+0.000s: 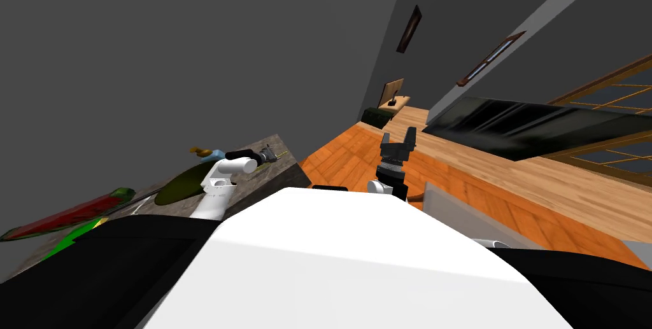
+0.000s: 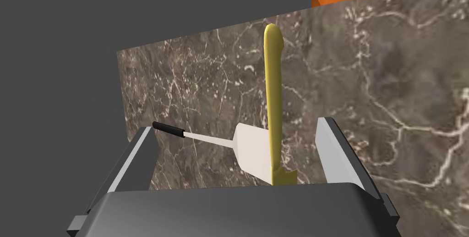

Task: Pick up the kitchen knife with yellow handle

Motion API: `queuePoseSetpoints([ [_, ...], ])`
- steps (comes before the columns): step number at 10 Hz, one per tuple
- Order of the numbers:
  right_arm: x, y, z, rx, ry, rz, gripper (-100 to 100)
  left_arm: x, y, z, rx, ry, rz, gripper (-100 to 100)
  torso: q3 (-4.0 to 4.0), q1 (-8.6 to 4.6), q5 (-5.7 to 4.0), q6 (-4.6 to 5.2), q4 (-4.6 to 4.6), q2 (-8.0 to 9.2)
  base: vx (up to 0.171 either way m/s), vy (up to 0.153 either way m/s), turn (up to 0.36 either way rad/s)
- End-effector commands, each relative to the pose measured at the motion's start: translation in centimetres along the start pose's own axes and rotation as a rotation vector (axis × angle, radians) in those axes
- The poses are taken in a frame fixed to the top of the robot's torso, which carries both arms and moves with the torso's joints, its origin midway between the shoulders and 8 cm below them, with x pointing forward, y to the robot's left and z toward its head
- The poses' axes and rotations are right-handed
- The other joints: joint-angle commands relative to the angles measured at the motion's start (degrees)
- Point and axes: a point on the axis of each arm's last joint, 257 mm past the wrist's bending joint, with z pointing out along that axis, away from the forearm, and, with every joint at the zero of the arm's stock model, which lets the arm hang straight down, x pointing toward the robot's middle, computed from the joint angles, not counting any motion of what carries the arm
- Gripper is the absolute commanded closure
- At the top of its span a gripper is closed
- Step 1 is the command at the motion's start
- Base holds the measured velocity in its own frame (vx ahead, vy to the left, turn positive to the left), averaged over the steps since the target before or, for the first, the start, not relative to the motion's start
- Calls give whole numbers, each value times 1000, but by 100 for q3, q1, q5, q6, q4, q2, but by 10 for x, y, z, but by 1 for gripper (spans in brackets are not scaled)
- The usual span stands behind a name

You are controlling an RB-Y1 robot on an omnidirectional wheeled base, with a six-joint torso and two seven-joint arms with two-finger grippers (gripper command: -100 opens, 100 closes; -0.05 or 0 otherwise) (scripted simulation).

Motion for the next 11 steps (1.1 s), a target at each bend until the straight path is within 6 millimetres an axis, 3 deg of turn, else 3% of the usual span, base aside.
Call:
queuePoseSetpoints([
  [1, 0, 0, 0, 0, 0, 0, 0, -6, -7, -7, -9, -5, -9, -100, 0, 0, 0, 0, 0, 0, -21, -66, -99],
  [6, 0, 0, 0, 0, 0, 0, 0, -32, -20, -26, -61, -24, -49, -100, -3, 7, 2, -1, -1, -5, -6, -53, -130],
  [11, 0, 0, 0, 0, 0, 0, 0, -63, -5, -42, -166, -66, -113, -100, -9, 28, 7, -2, -3, -15, 24, -6, -97],
])
